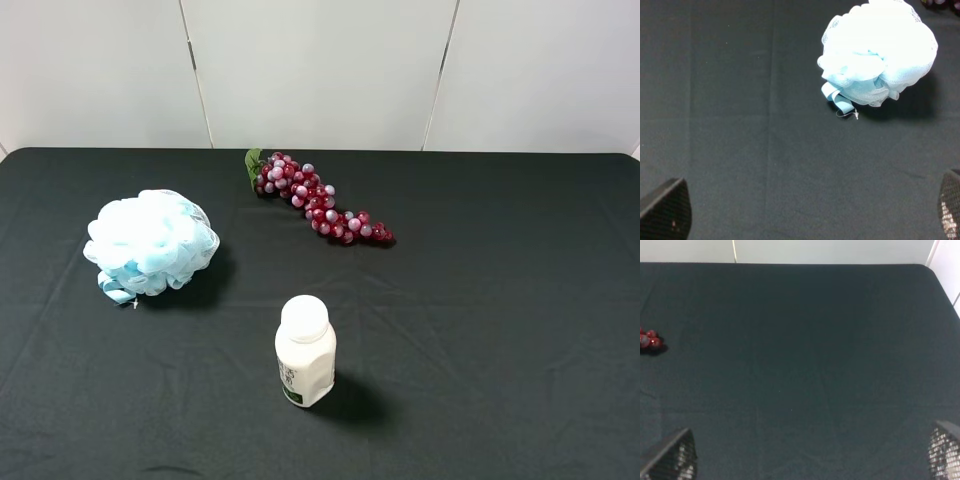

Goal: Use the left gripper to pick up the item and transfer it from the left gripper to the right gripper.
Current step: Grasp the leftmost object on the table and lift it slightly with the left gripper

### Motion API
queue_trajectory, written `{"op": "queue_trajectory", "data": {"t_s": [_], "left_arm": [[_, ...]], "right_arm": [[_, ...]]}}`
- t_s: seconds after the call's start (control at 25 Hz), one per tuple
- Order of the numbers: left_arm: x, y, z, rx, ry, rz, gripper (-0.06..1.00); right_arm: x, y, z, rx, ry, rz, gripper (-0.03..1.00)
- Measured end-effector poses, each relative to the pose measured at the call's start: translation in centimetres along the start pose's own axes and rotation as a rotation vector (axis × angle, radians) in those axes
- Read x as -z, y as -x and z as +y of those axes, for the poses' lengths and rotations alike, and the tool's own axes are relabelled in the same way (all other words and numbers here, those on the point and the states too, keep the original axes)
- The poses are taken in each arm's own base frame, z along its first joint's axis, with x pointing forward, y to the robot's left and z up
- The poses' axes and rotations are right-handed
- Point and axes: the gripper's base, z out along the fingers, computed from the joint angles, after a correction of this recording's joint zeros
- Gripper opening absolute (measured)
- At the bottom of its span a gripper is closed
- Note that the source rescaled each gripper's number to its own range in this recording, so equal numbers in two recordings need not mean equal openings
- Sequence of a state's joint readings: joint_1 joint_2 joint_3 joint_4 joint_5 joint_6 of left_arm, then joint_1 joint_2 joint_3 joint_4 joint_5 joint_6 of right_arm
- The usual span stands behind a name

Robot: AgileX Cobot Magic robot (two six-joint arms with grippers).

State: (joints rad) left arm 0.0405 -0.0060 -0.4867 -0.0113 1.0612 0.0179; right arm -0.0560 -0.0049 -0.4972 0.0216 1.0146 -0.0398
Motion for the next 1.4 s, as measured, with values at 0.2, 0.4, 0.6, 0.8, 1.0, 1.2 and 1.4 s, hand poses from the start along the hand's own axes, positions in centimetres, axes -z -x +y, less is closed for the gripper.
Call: {"op": "queue_trajectory", "data": {"t_s": [0.2, 0.4, 0.6, 0.8, 1.0, 1.2, 1.4], "left_arm": [[0.00, 0.00, 0.00, 0.000, 0.000, 0.000, 0.99], [0.00, 0.00, 0.00, 0.000, 0.000, 0.000, 0.99], [0.00, 0.00, 0.00, 0.000, 0.000, 0.000, 0.99], [0.00, 0.00, 0.04, -0.002, 0.005, 0.000, 0.99], [0.00, 0.00, 0.22, -0.009, 0.025, 0.000, 0.99], [0.00, 0.00, 0.25, -0.011, 0.028, 0.000, 1.00], [0.39, 0.26, 0.23, -0.011, 0.028, -0.015, 1.00]], "right_arm": [[0.00, 0.00, 0.00, 0.000, 0.000, 0.000, 1.00], [0.00, 0.00, 0.00, 0.000, 0.000, 0.000, 1.00], [0.00, 0.00, 0.00, 0.000, 0.000, 0.000, 1.00], [0.00, 0.00, 0.00, 0.000, 0.000, 0.000, 1.00], [0.00, 0.00, 0.00, 0.000, 0.000, 0.000, 1.00], [0.00, 0.00, 0.00, 0.000, 0.000, 0.000, 1.00], [0.00, 0.00, 0.00, 0.000, 0.000, 0.000, 1.00]]}}
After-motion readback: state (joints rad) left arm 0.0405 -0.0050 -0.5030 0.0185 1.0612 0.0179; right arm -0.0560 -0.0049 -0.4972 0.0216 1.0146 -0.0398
